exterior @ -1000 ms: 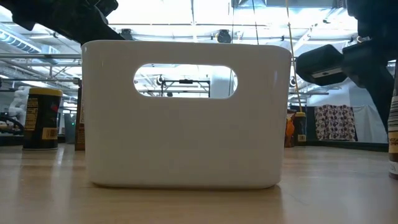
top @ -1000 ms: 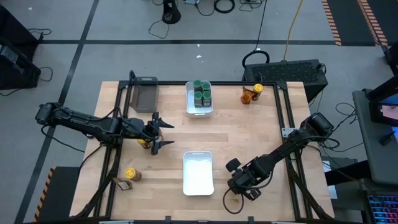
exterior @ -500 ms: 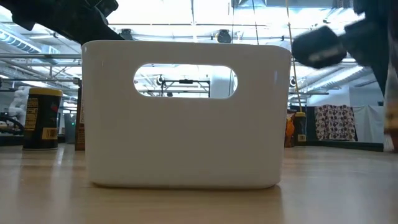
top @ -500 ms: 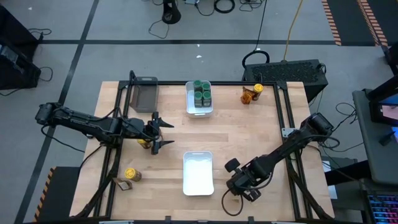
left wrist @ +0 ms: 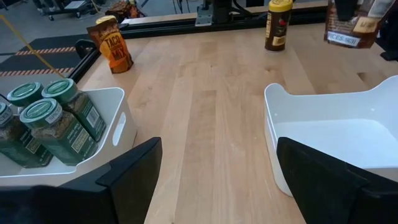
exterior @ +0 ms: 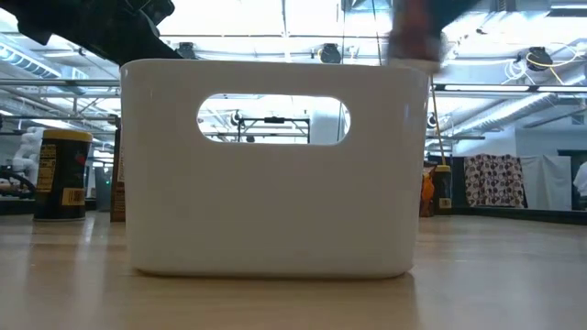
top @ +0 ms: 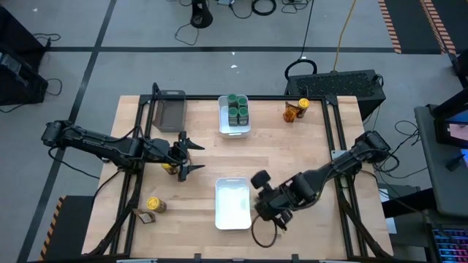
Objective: Sort spices by type
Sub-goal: Put the bottom right brown spice pack into the bottom white bin
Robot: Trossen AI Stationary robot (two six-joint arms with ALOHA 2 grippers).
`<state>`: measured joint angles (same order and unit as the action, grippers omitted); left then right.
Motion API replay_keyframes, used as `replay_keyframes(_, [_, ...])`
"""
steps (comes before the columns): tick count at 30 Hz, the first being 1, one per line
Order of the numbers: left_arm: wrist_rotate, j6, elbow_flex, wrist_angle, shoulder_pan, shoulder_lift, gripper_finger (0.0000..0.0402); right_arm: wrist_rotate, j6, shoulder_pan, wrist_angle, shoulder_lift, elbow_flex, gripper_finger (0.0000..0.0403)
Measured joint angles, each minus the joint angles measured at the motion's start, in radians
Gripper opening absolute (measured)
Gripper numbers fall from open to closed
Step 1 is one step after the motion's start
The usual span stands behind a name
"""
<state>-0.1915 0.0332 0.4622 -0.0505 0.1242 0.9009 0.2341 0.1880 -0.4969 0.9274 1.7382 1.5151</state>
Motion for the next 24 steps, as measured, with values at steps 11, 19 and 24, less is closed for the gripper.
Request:
replay_keyframes(11, [0.0, -0.001, 0.0, 0.0, 0.0, 0.0, 0.0322, -0.159, 0.298, 0.181, -0.302, 0.061, 0.0, 0.0043])
replay_keyframes(19, [0.0, 0.0, 0.0, 0.008, 0.0, 0.0, 0.0322, -0.286, 0.422, 0.239, -0.378, 0.202, -0.001, 0.0043])
replay_keyframes(24, [0.0, 0.0, 0.0, 0.007, 0.0, 0.0, 0.0322, -0.283, 0.371, 0.272, -0.406, 0.262, -0.001, 0.0043])
